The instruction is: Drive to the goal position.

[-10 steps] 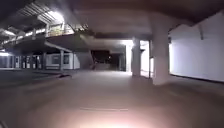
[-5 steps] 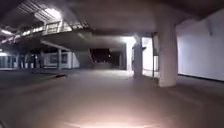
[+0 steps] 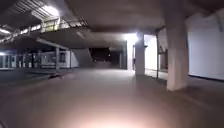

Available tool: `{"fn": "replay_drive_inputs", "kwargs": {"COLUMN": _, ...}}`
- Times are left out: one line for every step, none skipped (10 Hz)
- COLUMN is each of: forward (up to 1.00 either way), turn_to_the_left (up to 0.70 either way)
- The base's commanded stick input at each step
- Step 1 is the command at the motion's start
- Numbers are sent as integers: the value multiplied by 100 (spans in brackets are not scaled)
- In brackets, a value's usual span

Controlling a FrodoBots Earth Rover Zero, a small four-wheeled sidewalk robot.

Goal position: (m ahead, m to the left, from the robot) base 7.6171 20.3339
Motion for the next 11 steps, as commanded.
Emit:
{"fn": "replay_drive_inputs", "kwargs": {"forward": 100, "turn_to_the_left": 0}}
{"fn": "replay_drive_inputs", "kwargs": {"forward": 100, "turn_to_the_left": 0}}
{"fn": "replay_drive_inputs", "kwargs": {"forward": 100, "turn_to_the_left": 0}}
{"fn": "replay_drive_inputs", "kwargs": {"forward": 100, "turn_to_the_left": 0}}
{"fn": "replay_drive_inputs", "kwargs": {"forward": 100, "turn_to_the_left": 0}}
{"fn": "replay_drive_inputs", "kwargs": {"forward": 100, "turn_to_the_left": 0}}
{"fn": "replay_drive_inputs", "kwargs": {"forward": 100, "turn_to_the_left": 0}}
{"fn": "replay_drive_inputs", "kwargs": {"forward": 100, "turn_to_the_left": 3}}
{"fn": "replay_drive_inputs", "kwargs": {"forward": 100, "turn_to_the_left": 12}}
{"fn": "replay_drive_inputs", "kwargs": {"forward": 100, "turn_to_the_left": 22}}
{"fn": "replay_drive_inputs", "kwargs": {"forward": 100, "turn_to_the_left": 23}}
